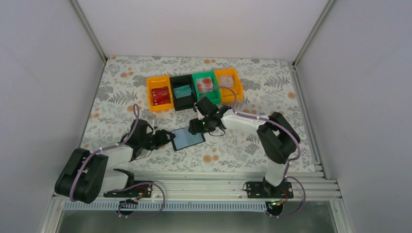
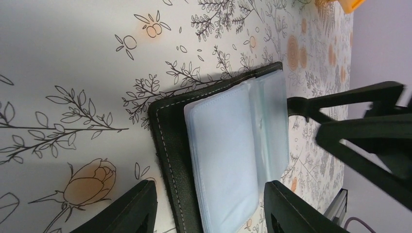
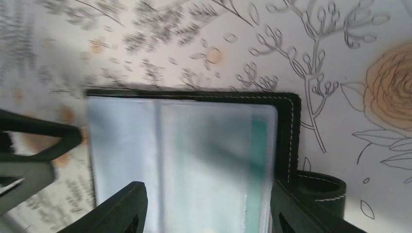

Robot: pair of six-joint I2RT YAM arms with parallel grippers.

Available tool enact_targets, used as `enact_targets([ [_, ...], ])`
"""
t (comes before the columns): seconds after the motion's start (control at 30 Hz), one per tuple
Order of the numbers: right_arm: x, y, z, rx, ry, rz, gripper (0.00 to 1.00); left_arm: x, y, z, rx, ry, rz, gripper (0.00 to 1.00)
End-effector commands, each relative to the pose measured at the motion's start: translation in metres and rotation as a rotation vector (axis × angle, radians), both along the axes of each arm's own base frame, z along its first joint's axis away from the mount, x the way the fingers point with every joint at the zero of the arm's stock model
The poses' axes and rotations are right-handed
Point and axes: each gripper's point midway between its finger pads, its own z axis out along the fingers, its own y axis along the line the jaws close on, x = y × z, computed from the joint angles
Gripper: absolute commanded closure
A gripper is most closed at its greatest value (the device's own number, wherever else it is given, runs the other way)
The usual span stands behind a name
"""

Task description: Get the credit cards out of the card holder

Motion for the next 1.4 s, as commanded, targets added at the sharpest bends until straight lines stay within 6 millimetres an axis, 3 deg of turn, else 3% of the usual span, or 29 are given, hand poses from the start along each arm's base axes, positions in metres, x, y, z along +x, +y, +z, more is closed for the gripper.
enact_targets([
  [0.0,0.000,-0.013,-0.036,-0.104,0.035,-0.022,0.35,-0.008,0.009,-0.020,0.053,0.073,0.033,0.45],
  [0.13,-0.021,0.010,-0.044,-0.015,0.082,0.104,0.43,-0.008,0.008,-0.020,0.046,0.066,0.031,0.45],
  [0.27,-0.034,0.030,-0.034,0.082,0.106,0.175,0.54,-0.007,0.006,-0.018,0.028,0.051,0.029,0.43],
  [0.47,-0.039,0.045,-0.014,0.180,0.102,0.236,0.58,-0.002,-0.002,-0.008,-0.006,-0.001,0.003,0.42],
  [0.67,-0.040,0.056,-0.005,0.251,0.114,0.256,0.66,0.001,-0.005,-0.002,-0.027,-0.029,-0.006,0.59],
  [0.83,-0.040,0.058,0.003,0.286,0.118,0.263,0.76,0.003,-0.009,0.004,-0.043,-0.059,-0.023,0.63],
  [0.93,-0.039,0.061,0.011,0.305,0.106,0.281,0.74,0.002,-0.007,0.000,-0.031,-0.042,-0.009,0.61],
  [1.1,-0.039,0.058,-0.003,0.223,0.101,0.296,0.68,0.001,0.006,-0.013,0.040,0.023,0.049,0.55],
  [1.23,-0.053,0.073,-0.024,0.225,0.139,0.323,0.69,-0.001,0.023,-0.023,0.102,0.083,0.110,0.53],
  [1.37,-0.049,0.072,-0.035,0.185,0.142,0.287,0.69,0.002,0.032,-0.021,0.109,0.079,0.139,0.46],
])
